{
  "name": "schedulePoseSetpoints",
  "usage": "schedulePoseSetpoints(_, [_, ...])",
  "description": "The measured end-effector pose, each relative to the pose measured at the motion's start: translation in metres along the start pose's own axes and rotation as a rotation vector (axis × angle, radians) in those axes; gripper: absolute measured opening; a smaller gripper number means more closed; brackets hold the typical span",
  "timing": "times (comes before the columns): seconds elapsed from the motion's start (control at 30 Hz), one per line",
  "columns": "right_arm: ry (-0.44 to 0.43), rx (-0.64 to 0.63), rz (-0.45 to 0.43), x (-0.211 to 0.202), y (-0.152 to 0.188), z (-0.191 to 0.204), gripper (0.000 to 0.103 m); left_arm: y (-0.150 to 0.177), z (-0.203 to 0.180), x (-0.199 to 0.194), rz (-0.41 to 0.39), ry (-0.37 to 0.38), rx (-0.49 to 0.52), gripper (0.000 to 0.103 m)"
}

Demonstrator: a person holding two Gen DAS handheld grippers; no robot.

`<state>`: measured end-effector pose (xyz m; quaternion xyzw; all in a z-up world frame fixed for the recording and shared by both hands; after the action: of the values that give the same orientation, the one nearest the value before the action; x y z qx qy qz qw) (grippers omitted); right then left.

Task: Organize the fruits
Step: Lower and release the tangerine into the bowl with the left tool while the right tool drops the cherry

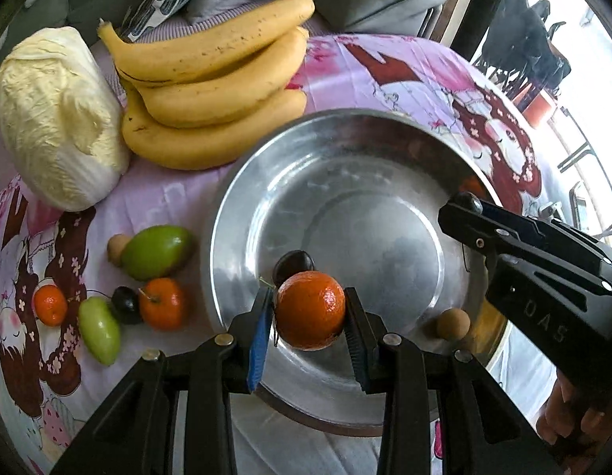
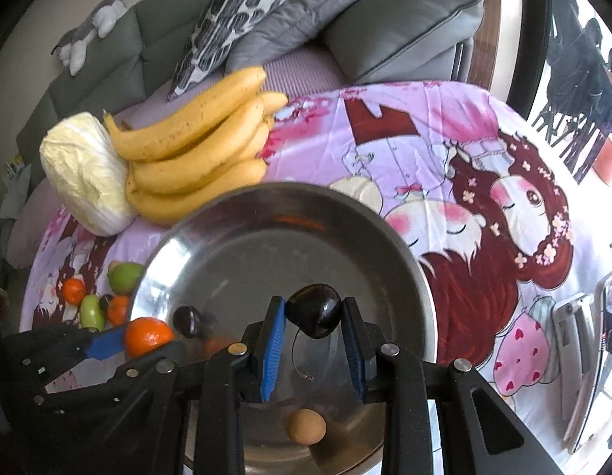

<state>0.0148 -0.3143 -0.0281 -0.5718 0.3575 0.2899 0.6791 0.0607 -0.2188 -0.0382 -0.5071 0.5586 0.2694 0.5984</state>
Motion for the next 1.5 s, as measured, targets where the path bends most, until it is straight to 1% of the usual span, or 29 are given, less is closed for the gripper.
schedulePoseSetpoints(0.33, [0.010, -0.018, 0.038, 0.011, 0.003, 0.001, 0.031, 0.000, -0.011, 0.024, 0.032, -0.029, 0.009, 0.036])
schedulePoseSetpoints(0.57, [0.011, -0.018, 0.055, 0.017, 0.005, 0.001, 0.031, -0.002, -0.018, 0.035, 0.036, -0.041, 0.015, 0.037])
schedulePoseSetpoints(0.87, [0.012, -0.019, 0.073, 0.022, 0.007, 0.001, 0.031, -0.002, -0.014, 0.033, 0.036, -0.037, 0.003, 0.037])
schedulePoseSetpoints(1.13, [0.009, -0.032, 0.074, 0.023, 0.005, 0.004, 0.031, 0.001, -0.007, 0.024, 0.034, -0.028, 0.005, 0.037])
schedulePoseSetpoints(1.23, [0.005, -0.034, 0.071, 0.022, 0.004, 0.005, 0.032, 0.001, -0.007, 0.020, 0.030, -0.024, 0.006, 0.039])
schedulePoseSetpoints(1.3, [0.004, -0.033, 0.072, 0.023, 0.003, 0.005, 0.033, 0.001, -0.007, 0.019, 0.028, -0.022, 0.003, 0.047])
schedulePoseSetpoints(1.33, [0.004, -0.032, 0.073, 0.023, 0.003, 0.005, 0.033, 0.001, -0.007, 0.018, 0.027, -0.022, 0.002, 0.047])
schedulePoseSetpoints(1.43, [0.003, -0.032, 0.068, 0.022, 0.003, 0.005, 0.035, 0.001, -0.005, 0.016, 0.024, -0.018, -0.002, 0.047])
schedulePoseSetpoints(1.47, [0.002, -0.031, 0.067, 0.021, 0.003, 0.005, 0.041, 0.001, -0.005, 0.015, 0.024, -0.018, -0.004, 0.047])
schedulePoseSetpoints(1.5, [0.004, -0.029, 0.065, 0.021, 0.002, 0.005, 0.052, 0.001, -0.004, 0.014, 0.024, -0.017, -0.004, 0.048])
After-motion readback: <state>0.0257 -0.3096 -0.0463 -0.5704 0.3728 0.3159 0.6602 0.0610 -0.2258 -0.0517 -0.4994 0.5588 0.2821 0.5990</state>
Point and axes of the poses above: each gripper's, at about its wrist camera, not at the fingertips, and x roughly the way its jaws point, z to its left, y to its underside, the point moved 4 cm from there along x, roughly the way its jaws point, and after that the axes turned 14 degrees about -x, right-handed, at the moved point
